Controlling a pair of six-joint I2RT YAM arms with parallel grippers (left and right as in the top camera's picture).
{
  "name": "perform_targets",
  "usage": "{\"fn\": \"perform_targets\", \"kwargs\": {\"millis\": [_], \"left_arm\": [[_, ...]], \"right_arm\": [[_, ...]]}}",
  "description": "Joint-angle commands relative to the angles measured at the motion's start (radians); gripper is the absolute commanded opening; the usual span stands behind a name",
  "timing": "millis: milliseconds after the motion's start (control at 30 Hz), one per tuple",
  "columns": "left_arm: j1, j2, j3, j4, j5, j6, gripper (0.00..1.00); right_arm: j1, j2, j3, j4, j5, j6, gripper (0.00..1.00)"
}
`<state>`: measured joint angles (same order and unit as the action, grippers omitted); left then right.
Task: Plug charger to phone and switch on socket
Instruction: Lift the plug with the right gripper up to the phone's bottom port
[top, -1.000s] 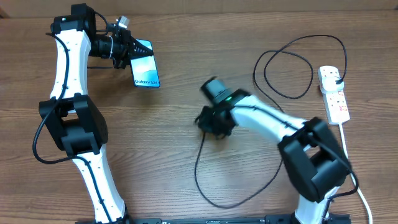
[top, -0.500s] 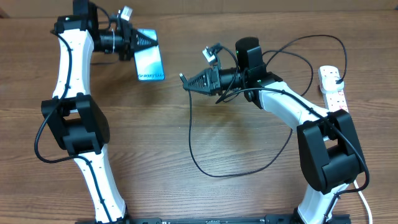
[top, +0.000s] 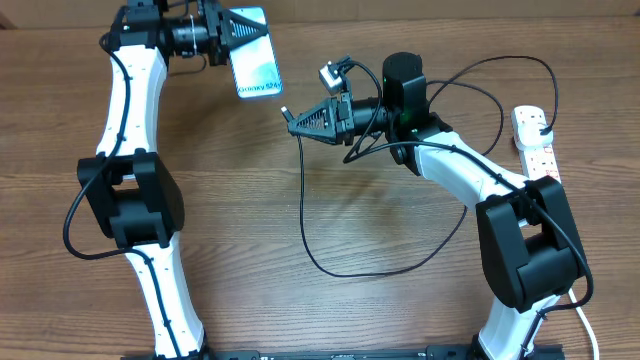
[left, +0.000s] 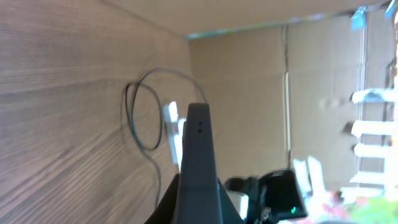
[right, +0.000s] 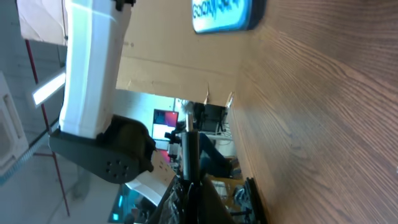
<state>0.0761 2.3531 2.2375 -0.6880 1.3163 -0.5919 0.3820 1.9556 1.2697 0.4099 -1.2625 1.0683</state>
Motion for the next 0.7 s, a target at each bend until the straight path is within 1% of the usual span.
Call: {"fn": "perform_targets", "kwargs": {"millis": [0, 100, 200, 333, 433, 500, 667], "left_arm": [[0.001, -0.008, 0.023, 0.108, 0.025, -0.26, 0.04], [0.001, -0.008, 0.023, 0.23, -0.002, -0.385, 0.04], [0.001, -0.008, 0.023, 0.364, -0.008, -0.507, 0.04], [-0.005, -0.008, 0.023, 0.46, -0.01, -0.586, 0.04], [-0.011, -0.008, 0.023, 0.508, -0.015, -0.625, 0.04], [-0.019, -0.008, 0.023, 0.554, -0.016, -0.674, 0.04], [-0.054, -0.008, 0.023, 0.658, -0.001, -0.787, 0.04]], "right_arm": [[0.003, -0.003, 0.009, 0.031, 0.055, 0.103, 0.04], [0.004, -0.003, 0.009, 0.087, 0.113, 0.19, 0.04], [0.003, -0.003, 0.009, 0.195, 0.164, 0.305, 0.04], [0.004, -0.003, 0.009, 0.342, 0.212, 0.445, 0.04], [0.003, -0.003, 0.009, 0.417, 0.23, 0.512, 0.04], [0.003, -0.003, 0.009, 0.453, 0.237, 0.539, 0.04], [0.003, -0.003, 0.009, 0.457, 0.241, 0.54, 0.04]]}}
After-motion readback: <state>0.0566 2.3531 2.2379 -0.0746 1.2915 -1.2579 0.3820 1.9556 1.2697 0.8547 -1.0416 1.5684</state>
